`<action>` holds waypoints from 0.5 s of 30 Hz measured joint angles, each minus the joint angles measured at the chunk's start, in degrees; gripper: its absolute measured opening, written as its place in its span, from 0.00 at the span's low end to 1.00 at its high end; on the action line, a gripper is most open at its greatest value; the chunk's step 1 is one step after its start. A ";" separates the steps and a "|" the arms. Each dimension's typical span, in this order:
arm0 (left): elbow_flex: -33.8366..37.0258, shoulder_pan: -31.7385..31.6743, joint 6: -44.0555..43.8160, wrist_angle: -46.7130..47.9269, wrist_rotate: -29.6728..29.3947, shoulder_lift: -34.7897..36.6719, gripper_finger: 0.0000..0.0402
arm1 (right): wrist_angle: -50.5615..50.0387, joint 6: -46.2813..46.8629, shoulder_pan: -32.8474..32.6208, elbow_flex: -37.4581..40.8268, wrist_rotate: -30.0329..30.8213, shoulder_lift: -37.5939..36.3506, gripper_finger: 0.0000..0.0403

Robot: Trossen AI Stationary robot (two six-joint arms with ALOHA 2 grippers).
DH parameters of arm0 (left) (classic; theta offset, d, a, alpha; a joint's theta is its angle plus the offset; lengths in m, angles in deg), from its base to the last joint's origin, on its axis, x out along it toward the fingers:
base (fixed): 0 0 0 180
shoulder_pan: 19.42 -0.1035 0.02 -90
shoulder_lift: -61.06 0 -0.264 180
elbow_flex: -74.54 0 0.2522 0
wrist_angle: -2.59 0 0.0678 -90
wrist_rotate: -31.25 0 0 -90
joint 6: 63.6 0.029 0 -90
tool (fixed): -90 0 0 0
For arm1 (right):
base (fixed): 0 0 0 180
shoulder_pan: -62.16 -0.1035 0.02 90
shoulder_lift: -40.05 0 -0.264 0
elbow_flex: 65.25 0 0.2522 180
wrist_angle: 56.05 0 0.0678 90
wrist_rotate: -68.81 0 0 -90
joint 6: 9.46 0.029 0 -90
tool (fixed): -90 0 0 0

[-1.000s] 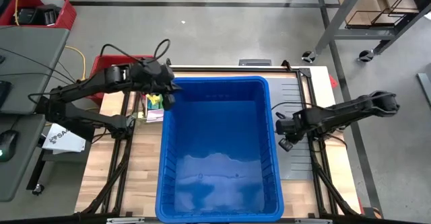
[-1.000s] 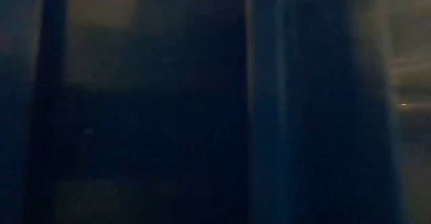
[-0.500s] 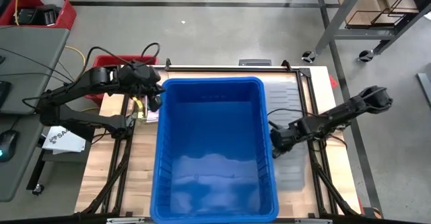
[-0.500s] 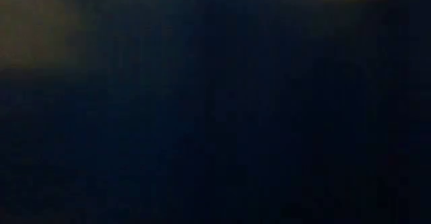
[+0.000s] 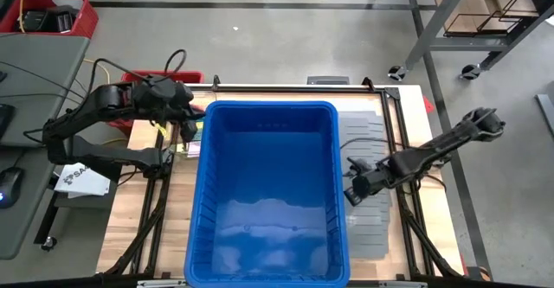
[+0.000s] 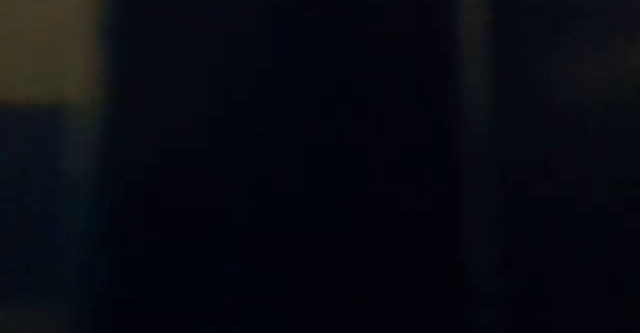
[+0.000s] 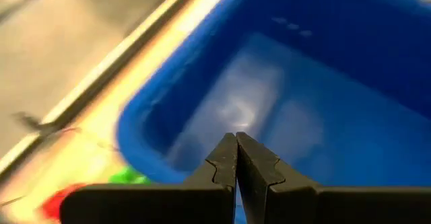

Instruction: Sort blocks

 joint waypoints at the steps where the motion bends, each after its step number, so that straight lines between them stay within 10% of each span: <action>1: -0.63 0.24 0.00 0.44 2.97 -0.03 0.00 | -2.77 -0.81 0.00 -1.69 1.07 -0.61 0.00; 15: -0.48 29.30 -5.96 16.34 27.13 -7.21 0.00 | -40.03 1.26 0.02 -26.11 15.49 -3.87 0.00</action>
